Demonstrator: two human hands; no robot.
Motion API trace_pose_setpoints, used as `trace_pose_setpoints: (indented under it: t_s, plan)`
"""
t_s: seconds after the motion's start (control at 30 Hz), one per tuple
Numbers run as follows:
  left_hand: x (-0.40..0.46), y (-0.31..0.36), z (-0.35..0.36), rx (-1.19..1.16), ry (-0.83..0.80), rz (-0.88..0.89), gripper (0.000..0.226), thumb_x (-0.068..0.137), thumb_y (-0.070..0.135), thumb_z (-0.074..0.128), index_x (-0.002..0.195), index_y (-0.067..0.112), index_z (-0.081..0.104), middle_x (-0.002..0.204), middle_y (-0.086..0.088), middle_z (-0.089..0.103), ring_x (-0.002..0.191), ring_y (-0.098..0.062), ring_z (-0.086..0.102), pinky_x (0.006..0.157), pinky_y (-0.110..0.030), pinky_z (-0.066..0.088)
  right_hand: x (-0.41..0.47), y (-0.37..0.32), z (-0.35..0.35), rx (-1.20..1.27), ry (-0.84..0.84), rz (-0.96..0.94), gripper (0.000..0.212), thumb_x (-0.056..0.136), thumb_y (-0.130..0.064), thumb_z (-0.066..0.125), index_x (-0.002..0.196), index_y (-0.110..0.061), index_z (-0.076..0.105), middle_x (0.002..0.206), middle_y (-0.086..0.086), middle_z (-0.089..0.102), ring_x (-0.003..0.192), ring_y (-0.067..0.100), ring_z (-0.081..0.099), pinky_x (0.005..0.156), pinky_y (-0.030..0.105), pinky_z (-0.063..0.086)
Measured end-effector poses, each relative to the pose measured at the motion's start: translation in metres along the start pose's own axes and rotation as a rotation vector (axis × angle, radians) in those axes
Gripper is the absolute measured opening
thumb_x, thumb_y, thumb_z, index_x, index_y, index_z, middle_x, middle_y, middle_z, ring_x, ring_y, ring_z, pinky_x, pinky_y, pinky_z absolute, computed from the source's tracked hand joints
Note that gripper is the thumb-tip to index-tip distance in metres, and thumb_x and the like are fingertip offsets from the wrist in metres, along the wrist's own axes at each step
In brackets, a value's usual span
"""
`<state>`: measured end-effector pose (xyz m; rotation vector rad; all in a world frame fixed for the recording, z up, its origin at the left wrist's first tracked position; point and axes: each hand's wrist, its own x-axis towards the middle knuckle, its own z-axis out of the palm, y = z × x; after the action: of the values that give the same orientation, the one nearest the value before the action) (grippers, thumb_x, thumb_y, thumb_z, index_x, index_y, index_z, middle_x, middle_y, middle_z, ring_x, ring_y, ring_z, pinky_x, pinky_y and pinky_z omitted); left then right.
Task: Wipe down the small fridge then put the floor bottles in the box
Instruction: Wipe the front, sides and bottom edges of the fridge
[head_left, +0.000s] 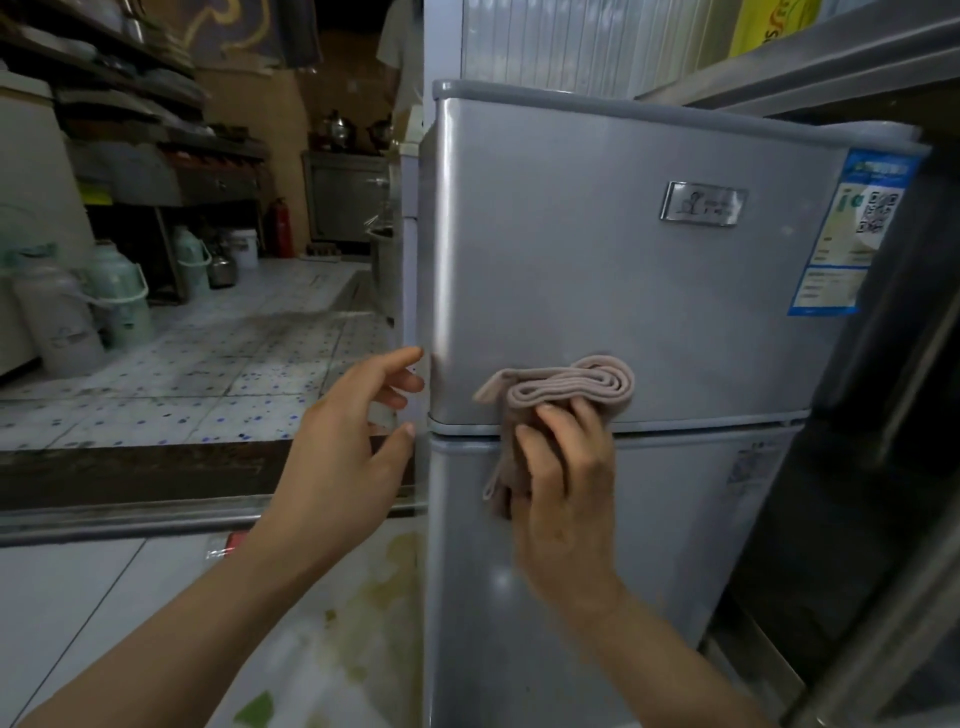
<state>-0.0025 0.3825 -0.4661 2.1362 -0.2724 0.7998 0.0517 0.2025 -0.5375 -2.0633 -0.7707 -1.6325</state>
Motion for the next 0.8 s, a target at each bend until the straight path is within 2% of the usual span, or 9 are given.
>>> trace_pose_setpoints:
  t_s: [0.07,0.23,0.3,0.43,0.53,0.63,0.8]
  plan:
    - [-0.003,-0.004,-0.006,-0.005,0.015,-0.013,0.057,0.084,0.004,0.06,0.127,0.038,0.046,0.106,0.023,0.055,0.101,0.007,0.05,0.081,-0.02,0.048,0.001,0.017,-0.01,-0.072,-0.04,-0.075,0.032,0.093,-0.018,0.048,0.123,-0.009,0.047,0.131,0.011,0.04,0.129,0.032,0.037,0.103,0.057,0.034]
    - [-0.01,-0.013,-0.018,-0.005,0.042,-0.039,0.051,0.084,0.006,0.06,0.122,0.038,0.049,0.106,0.024,0.055,0.101,0.008,0.049,0.085,-0.025,0.049,0.004,0.004,-0.003,-0.026,0.042,-0.028,0.031,0.091,-0.014,0.053,0.12,-0.005,0.047,0.128,0.012,0.038,0.128,0.035,0.036,0.106,0.053,0.033]
    - [-0.014,-0.015,-0.021,-0.017,0.065,-0.06,0.051,0.083,0.005,0.06,0.121,0.037,0.05,0.105,0.022,0.055,0.1,0.007,0.05,0.085,-0.028,0.05,0.008,-0.02,0.012,-0.057,-0.004,-0.144,0.034,0.09,-0.015,0.053,0.123,-0.009,0.047,0.129,0.011,0.039,0.128,0.031,0.037,0.107,0.051,0.032]
    - [-0.018,-0.018,-0.032,-0.019,0.095,-0.09,0.048,0.083,0.005,0.061,0.119,0.035,0.051,0.104,0.023,0.055,0.099,0.007,0.051,0.084,-0.029,0.052,0.03,-0.037,0.024,-0.236,-0.11,-0.355,0.044,0.085,-0.02,0.052,0.128,-0.016,0.053,0.136,0.001,0.043,0.13,0.018,0.038,0.113,0.041,0.018]
    - [-0.019,-0.02,-0.045,-0.026,0.112,-0.08,0.044,0.083,0.007,0.06,0.115,0.036,0.052,0.104,0.022,0.056,0.099,0.007,0.051,0.082,-0.028,0.051,0.062,-0.03,0.011,-0.3,-0.215,-0.491,0.046,0.079,-0.031,0.053,0.121,-0.014,0.064,0.134,0.006,0.057,0.131,0.02,0.038,0.114,0.045,0.011]
    - [-0.019,-0.021,-0.051,-0.017,0.11,-0.075,0.044,0.083,0.009,0.06,0.111,0.04,0.05,0.104,0.022,0.056,0.099,0.007,0.05,0.081,-0.025,0.05,0.109,-0.026,0.001,-0.356,-0.246,-0.542,0.046,0.082,-0.036,0.05,0.118,-0.011,0.063,0.133,0.011,0.056,0.133,0.025,0.033,0.114,0.048,0.006]
    - [-0.021,-0.03,-0.043,-0.053,0.112,-0.104,0.043,0.083,0.008,0.06,0.11,0.04,0.051,0.102,0.024,0.056,0.098,0.004,0.053,0.079,-0.025,0.05,0.169,-0.018,-0.013,-0.421,-0.221,-0.56,0.05,0.079,-0.038,0.05,0.119,-0.009,0.058,0.137,0.013,0.052,0.135,0.025,0.026,0.112,0.051,0.006]
